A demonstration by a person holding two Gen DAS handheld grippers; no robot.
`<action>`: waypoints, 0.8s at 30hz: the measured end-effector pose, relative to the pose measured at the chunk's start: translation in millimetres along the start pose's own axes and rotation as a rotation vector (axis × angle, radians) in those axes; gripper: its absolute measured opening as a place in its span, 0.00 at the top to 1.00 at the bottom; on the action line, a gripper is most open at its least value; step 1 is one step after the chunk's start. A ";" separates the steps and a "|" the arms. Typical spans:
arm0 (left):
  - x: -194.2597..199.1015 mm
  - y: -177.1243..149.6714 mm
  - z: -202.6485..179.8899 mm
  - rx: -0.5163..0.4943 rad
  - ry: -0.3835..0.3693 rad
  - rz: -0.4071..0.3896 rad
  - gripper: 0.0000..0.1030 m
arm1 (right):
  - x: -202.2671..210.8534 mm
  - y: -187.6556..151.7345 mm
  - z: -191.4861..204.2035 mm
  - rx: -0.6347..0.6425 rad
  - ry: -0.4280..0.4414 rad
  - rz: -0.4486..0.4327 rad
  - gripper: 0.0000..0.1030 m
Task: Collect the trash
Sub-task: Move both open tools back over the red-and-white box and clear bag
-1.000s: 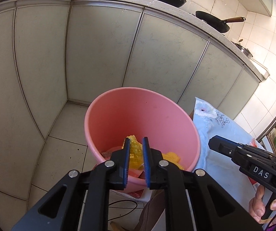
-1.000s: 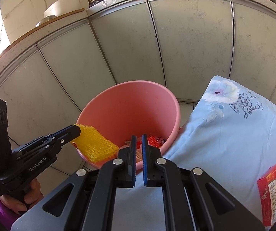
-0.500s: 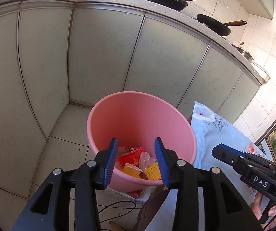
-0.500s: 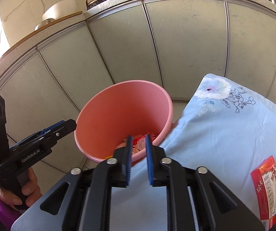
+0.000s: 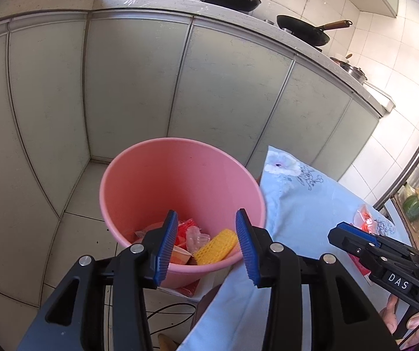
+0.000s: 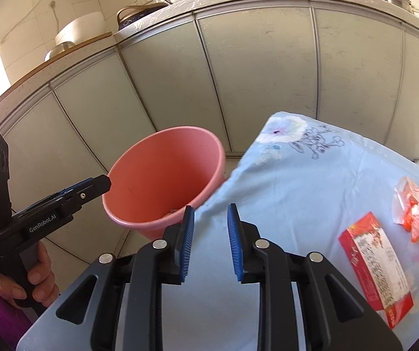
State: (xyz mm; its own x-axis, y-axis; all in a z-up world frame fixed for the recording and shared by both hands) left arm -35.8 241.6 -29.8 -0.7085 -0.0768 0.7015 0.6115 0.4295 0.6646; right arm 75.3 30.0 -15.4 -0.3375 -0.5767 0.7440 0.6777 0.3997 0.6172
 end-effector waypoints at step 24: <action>-12.8 -10.6 -81.8 -0.154 -0.093 0.057 0.50 | 66.1 -56.7 -124.4 -0.090 -0.177 -0.001 0.50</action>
State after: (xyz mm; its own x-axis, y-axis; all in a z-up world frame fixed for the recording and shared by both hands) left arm -4.4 164.5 -24.7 -0.6963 0.0309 0.7171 0.6933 0.2875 0.6608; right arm 95.8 -119.5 -33.1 -0.4423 -0.4396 0.7817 0.7305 0.3290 0.5984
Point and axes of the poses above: each gripper's, at about its wrist camera, not at the fingertips, and x roughly against the way its jaws point, z to its left, y to its top, the point moved 1 cm from there along -x, roughly the way its jaws point, and after that the axes turned 5 degrees about z, right-handed, at the moved point
